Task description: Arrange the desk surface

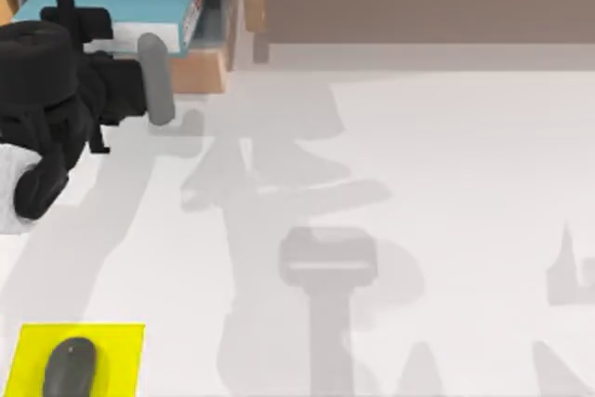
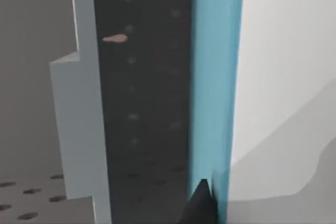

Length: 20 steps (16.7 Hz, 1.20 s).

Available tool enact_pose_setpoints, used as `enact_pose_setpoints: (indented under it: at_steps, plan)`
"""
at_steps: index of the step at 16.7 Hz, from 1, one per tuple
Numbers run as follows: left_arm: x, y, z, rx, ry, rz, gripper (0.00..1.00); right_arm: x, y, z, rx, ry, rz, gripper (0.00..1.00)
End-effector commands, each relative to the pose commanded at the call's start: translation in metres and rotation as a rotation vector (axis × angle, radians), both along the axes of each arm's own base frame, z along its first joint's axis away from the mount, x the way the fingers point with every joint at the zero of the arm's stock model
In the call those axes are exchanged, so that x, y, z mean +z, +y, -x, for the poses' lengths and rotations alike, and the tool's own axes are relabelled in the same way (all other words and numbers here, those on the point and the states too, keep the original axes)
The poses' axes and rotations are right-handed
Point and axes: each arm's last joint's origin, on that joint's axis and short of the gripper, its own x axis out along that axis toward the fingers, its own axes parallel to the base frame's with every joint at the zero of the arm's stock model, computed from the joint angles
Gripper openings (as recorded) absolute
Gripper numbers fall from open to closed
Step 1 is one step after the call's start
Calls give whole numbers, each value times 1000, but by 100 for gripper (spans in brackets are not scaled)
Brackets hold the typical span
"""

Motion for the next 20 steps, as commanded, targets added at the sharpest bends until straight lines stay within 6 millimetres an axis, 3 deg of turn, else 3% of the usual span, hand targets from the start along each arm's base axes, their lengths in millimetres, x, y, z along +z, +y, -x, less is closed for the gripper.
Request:
enact_pose_setpoints:
  at_steps: [6,11,20]
  plan:
    - [-3,0,-27,4,-5,1,0,0,0,0,0,0,0,100]
    - [-5,0,-30,0,2,0,0,0,0,0,0,0,0,100]
    - [-5,0,-30,0,2,0,68,0,0,0,0,0,0,100]
